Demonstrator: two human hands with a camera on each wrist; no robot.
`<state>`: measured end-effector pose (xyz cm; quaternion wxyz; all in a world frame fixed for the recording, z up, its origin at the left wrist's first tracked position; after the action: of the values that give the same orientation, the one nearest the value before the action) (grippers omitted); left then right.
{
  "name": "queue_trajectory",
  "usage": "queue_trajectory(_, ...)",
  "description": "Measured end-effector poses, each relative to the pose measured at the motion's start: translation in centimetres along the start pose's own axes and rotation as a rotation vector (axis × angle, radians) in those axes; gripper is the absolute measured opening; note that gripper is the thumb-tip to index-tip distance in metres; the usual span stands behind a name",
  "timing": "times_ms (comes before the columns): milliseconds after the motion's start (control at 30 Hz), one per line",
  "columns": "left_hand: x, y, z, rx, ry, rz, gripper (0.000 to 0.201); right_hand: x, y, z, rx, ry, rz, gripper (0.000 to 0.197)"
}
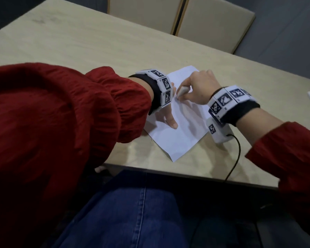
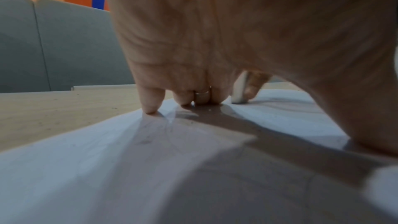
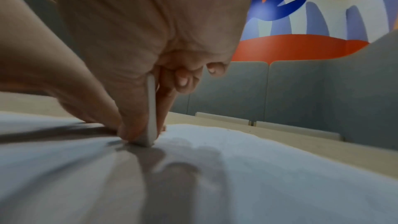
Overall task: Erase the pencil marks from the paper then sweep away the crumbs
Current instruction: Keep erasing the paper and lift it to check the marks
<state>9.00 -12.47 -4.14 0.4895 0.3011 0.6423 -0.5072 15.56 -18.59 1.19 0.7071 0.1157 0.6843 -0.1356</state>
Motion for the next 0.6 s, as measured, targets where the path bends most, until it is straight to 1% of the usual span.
queue_trajectory(100, 0.0, -0.1, 0.3, 0.010, 0.029, -0.015, 0.158, 0.7, -3.9, -1.0, -0.045, 0.113, -0.045, 0.010)
queue_trajectory(233, -0.1, -0.2, 0.4, 0.002, 0.033, -0.021, 0.161, 0.9, -8.3, -2.4, -0.129, 0.159, -0.113, 0.013)
queue_trajectory(300, -0.1, -0.1, 0.4, 0.001, 0.032, -0.023, 0.158, 0.9, -8.5, -2.4, -0.139, 0.135, -0.177, 0.011)
queue_trajectory(333, -0.1, -0.1, 0.4, 0.000, 0.038, -0.026, 0.155, 0.8, -8.0, -2.2, -0.130, 0.121, -0.172, 0.010)
queue_trajectory(433, -0.1, -0.2, 0.3, -0.004, 0.034, -0.028, 0.133, 0.0, -5.3, -1.7, -0.048, 0.104, -0.042, 0.010)
queue_trajectory(467, 0.0, -0.2, 0.3, -0.013, 0.026, -0.028, 0.130, 0.0, -4.9, -1.6, -0.030, 0.111, -0.023, 0.010)
queue_trajectory(533, 0.1, -0.1, 0.2, -0.030, 0.018, -0.033, 0.134, 0.4, -5.1, -1.7, -0.025, 0.125, -0.030, 0.009)
queue_trajectory(600, 0.0, -0.2, 0.1, -0.036, 0.014, -0.049, 0.140, 0.9, -6.8, -1.9, -0.044, 0.173, -0.054, 0.012)
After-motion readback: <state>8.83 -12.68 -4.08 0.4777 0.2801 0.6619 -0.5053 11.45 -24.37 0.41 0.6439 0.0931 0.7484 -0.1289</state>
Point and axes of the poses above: each hand's wrist, its own y-axis towards the middle knuckle, its own x-axis out of the palm, z = x × y, the point moved 6 cm from there along y, towards the middle knuckle, and after that the axes turned 3 degrees about -x, right-handed, at the moved point
